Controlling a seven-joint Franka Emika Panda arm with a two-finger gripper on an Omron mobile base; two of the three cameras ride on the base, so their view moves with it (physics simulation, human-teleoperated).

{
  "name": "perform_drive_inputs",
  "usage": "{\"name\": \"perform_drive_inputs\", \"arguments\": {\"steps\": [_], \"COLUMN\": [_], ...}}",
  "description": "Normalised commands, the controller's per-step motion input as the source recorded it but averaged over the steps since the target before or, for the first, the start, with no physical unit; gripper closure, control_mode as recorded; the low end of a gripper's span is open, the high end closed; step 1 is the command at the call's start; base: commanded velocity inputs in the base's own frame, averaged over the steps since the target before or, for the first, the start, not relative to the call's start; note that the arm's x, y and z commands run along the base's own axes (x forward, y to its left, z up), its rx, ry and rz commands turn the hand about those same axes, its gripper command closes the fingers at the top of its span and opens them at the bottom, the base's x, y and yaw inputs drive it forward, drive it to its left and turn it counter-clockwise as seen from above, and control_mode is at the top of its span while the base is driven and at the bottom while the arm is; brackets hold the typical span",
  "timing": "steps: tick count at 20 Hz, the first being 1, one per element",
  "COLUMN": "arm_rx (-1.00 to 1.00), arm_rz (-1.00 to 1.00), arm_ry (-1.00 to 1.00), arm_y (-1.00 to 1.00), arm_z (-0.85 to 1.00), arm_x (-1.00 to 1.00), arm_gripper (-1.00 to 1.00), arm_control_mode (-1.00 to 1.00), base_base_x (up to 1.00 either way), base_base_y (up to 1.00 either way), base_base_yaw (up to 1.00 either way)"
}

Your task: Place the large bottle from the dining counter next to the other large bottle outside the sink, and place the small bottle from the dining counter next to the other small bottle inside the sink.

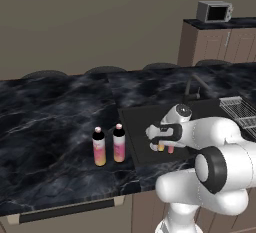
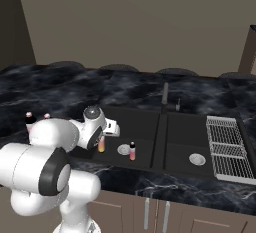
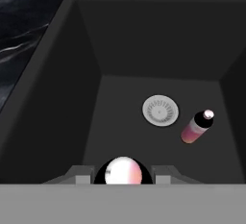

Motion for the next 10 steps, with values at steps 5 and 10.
{"name": "perform_drive_inputs", "arguments": {"steps": [5,10], "arm_rx": [-0.01,0.00], "arm_rz": [0.00,0.00], "arm_ry": [0.00,-0.01], "arm_y": [0.00,0.01], "arm_z": [-0.33,-0.36], "arm_x": [-0.14,-0.08], "arm_gripper": [1.00,1.00], "arm_control_mode": [-1.00,-1.00], "base_base_x": [0.00,0.00], "base_base_y": [0.00,0.00], "base_base_yaw": [0.00,0.00]}}
